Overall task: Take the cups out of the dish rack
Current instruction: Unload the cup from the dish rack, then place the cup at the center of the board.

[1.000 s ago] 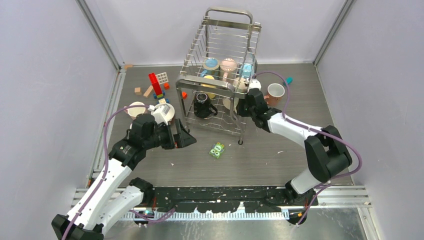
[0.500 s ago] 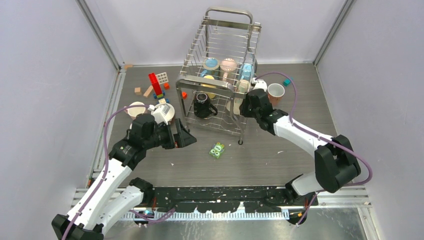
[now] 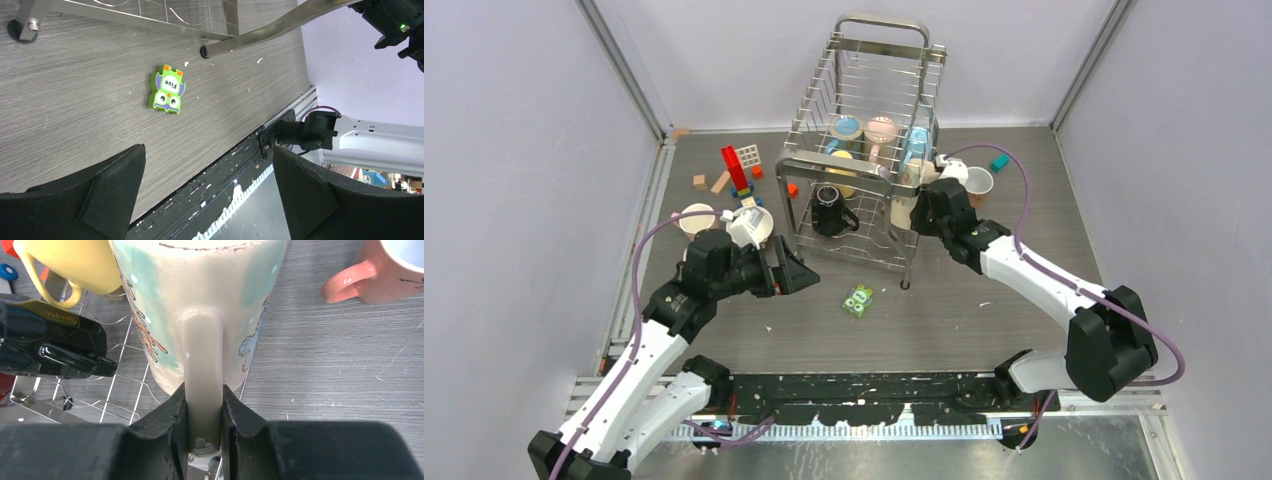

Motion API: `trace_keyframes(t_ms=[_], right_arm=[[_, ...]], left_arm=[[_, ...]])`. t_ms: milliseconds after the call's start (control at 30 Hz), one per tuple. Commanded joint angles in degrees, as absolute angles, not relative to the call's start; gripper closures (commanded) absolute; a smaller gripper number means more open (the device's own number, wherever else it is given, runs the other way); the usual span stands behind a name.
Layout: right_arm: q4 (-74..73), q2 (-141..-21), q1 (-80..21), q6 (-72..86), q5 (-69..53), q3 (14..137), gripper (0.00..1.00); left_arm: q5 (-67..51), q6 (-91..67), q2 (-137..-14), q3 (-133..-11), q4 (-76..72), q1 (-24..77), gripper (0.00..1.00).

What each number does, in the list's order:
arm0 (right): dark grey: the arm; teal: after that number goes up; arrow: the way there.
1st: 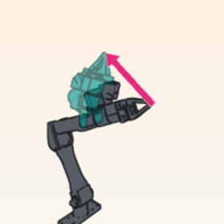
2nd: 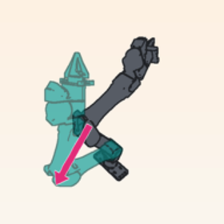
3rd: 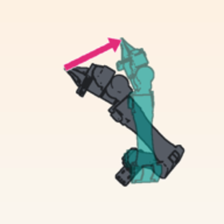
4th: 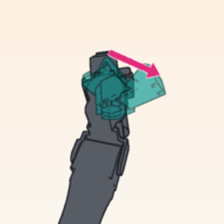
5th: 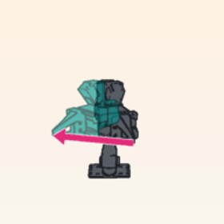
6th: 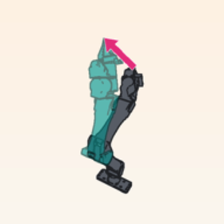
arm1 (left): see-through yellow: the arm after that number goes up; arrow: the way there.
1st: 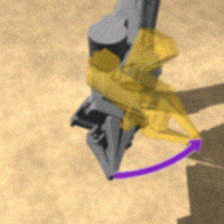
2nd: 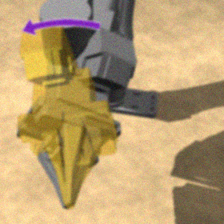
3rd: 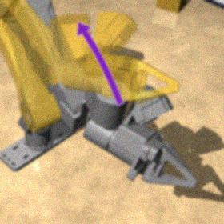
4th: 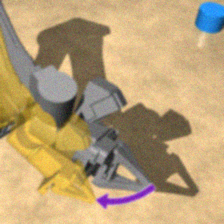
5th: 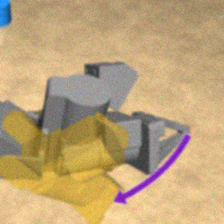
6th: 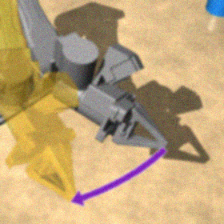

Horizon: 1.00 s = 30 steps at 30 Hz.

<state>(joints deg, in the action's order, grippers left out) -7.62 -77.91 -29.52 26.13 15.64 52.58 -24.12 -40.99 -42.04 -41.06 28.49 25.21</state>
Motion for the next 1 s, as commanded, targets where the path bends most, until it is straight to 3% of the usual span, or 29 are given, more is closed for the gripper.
trace_keyframes(t_ms=[0, 300, 667, 967], right_arm=[[-2.97, -72.33, -29.21, 26.89, 21.31, 58.18, 0.99], [-11.36, -69.15, -28.25, 28.15, 26.17, 61.57, 0.99], [-23.77, -60.12, -26.11, 32.33, 28.72, 61.00, 0.99], [-40.12, -51.23, -26.10, 39.10, 22.64, 61.48, 0.99]], left_arm=[[-26.46, -42.61, -40.57, -40.40, 23.40, 24.92, 0.00], [-25.79, -44.89, -39.47, -39.04, 20.79, 27.03, 0.00], [-15.86, -50.52, -41.31, -35.83, 13.38, 39.46, 0.00], [-6.70, -57.87, -38.59, -32.31, 10.32, 48.19, 0.00]])
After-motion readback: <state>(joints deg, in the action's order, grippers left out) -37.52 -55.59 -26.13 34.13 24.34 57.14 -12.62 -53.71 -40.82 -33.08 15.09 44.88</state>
